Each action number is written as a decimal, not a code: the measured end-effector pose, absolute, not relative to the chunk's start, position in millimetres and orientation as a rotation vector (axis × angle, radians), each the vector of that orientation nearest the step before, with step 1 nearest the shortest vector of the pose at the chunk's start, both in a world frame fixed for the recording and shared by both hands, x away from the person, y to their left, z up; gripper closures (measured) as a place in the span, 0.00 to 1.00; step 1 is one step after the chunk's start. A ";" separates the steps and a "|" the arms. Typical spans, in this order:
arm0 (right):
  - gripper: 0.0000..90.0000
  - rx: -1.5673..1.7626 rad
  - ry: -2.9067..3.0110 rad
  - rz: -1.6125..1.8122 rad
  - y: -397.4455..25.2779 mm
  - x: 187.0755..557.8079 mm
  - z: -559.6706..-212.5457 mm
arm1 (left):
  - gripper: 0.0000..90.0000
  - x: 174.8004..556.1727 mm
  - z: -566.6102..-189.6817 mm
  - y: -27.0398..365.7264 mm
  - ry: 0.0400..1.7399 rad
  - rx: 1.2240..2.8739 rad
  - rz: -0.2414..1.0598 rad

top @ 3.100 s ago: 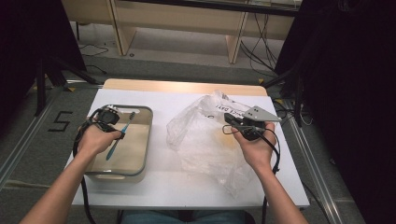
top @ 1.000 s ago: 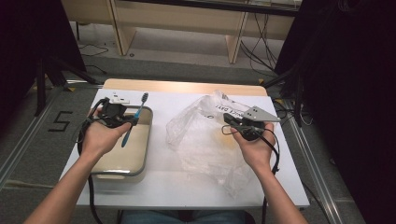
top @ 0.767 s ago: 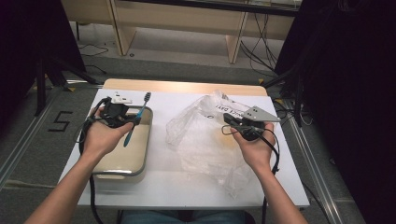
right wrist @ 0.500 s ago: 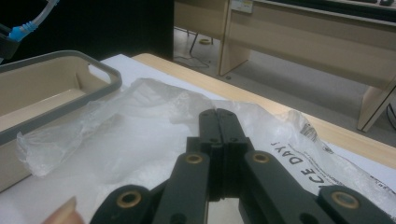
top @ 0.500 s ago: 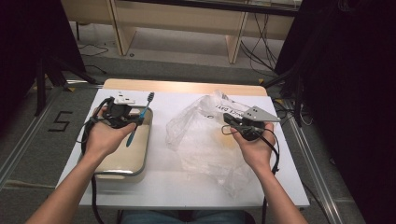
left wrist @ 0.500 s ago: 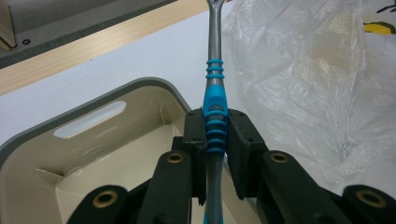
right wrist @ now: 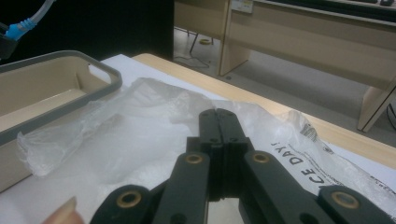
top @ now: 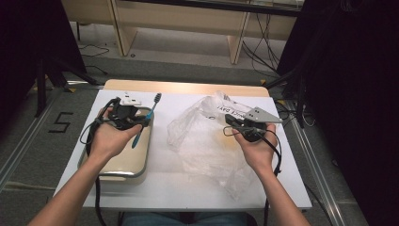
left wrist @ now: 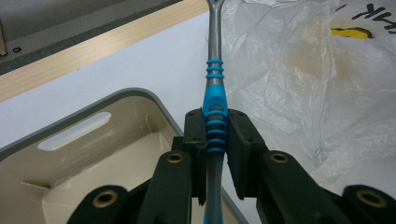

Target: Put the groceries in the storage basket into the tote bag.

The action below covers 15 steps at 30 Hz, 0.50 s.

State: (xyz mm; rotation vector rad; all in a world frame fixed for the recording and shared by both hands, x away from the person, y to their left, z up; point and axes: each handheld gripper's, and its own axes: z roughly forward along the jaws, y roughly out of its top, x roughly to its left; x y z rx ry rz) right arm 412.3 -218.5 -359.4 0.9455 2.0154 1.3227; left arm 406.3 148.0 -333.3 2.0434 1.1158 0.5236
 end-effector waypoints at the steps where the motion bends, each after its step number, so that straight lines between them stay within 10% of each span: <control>1: 1.00 0.946 2.015 1.323 -218.5 412.3 -359.4 | 0.87 406.1 -333.3 147.0 1.116 2.040 0.520; 15: 1.00 0.943 2.017 1.322 -217.9 412.0 -359.4 | 0.87 401.8 -329.8 133.0 1.072 2.048 0.518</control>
